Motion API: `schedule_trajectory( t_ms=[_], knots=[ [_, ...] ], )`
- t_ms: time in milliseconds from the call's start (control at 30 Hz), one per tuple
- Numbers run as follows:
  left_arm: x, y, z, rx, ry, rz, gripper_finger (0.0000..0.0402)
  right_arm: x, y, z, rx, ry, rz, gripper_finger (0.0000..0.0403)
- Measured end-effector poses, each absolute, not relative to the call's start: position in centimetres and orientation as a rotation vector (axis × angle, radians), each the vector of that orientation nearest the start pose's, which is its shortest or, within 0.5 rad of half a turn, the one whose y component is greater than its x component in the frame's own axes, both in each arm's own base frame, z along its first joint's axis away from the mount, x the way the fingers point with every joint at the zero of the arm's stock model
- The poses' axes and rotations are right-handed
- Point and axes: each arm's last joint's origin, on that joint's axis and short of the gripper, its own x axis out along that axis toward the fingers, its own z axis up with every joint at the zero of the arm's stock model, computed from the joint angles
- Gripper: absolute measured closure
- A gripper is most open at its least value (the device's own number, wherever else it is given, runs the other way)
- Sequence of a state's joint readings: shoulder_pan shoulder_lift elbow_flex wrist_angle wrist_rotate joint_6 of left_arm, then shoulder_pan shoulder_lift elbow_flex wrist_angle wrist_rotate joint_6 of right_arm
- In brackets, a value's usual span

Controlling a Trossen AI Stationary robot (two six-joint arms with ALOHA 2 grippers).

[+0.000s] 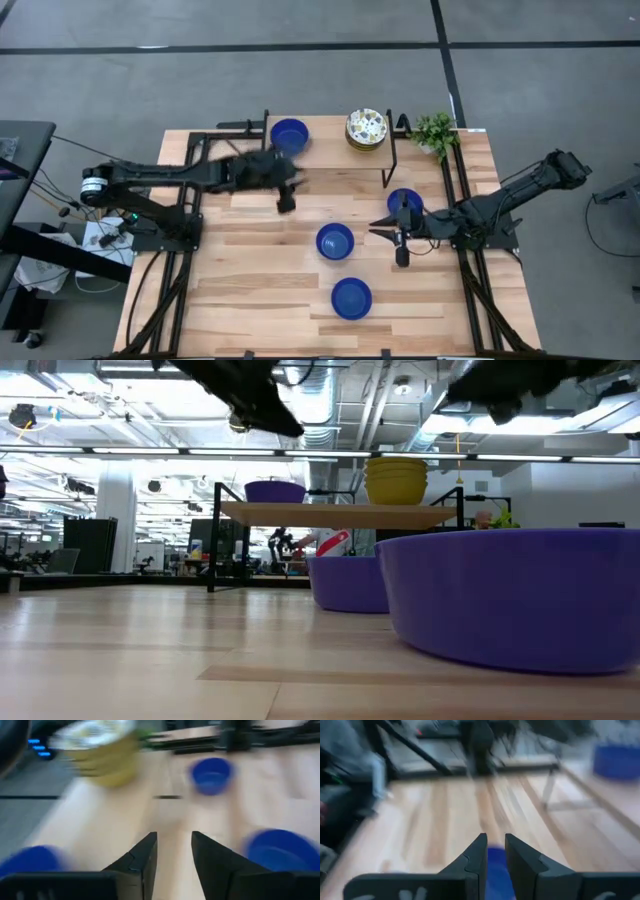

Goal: Pick & Place Mini bowls
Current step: Stack the blue bowl on top of the blue bowl on the shelf

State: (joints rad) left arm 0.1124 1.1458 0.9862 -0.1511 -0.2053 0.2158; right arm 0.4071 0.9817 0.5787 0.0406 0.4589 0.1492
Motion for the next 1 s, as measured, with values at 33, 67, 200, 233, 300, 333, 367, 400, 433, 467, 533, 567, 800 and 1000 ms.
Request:
schedule_trajectory(
  t_ms=[33,67,200,233,300,333,367,400,433,467,533,567,800,1000],
  knots=[
    [25.3,2.4,33.2,0.216,0.347,0.24,0.0282,19.7,7.0,24.8,0.002,0.369,-0.104,0.0344],
    [25.3,1.3,32.8,0.204,0.352,0.199,0.0283,19.5,6.8,24.6,0.01,0.42,-0.131,0.0344],
    [25.3,-2.8,30.2,0.171,0.376,0.047,0.0287,18.8,5.8,24.0,0.082,0.588,-0.24,0.0344],
    [25.1,-3.8,29.4,0.171,0.382,0.016,0.0288,18.7,5.5,23.9,0.092,0.623,-0.264,0.0344],
    [24.7,-5.5,27.9,0.167,0.371,-0.025,0.029,18.2,5.0,23.5,0.111,0.7,-0.315,0.0344],
    [24.6,-6.2,27.4,0.166,0.35,-0.041,0.0292,18.0,4.7,23.3,0.122,0.734,-0.34,0.0344],
    [24.3,-6.8,26.8,0.17,0.341,-0.05,0.0293,17.7,4.4,23.1,0.133,0.769,-0.362,0.0344],
    [24.1,-7.3,26.2,0.174,0.332,-0.059,0.0294,17.6,4.1,23.0,0.142,0.8,-0.377,0.0344],
    [23.8,-7.8,25.7,0.176,0.318,-0.068,0.0295,17.4,3.8,22.8,0.148,0.829,-0.387,0.0342],
    [23.6,-8.1,25.3,0.177,0.304,-0.074,0.0296,17.3,3.6,22.6,0.155,0.857,-0.397,0.034],
    [23.3,-8.4,25.0,0.186,0.285,-0.077,0.0295,17.1,3.2,22.5,0.175,0.894,-0.4,0.0333],
    [23.3,-8.5,25.1,0.185,0.279,-0.073,0.0295,17.1,3.0,22.4,0.186,0.91,-0.397,0.0327],
    [23.3,-8.5,25.2,0.168,0.273,-0.069,0.0296,17.2,2.6,22.0,0.214,0.984,-0.354,0.026],
    [23.3,-8.5,25.2,0.166,0.268,-0.068,0.0296,17.8,2.8,20.1,0.178,1.079,-0.371,0.0208]
  ],
)
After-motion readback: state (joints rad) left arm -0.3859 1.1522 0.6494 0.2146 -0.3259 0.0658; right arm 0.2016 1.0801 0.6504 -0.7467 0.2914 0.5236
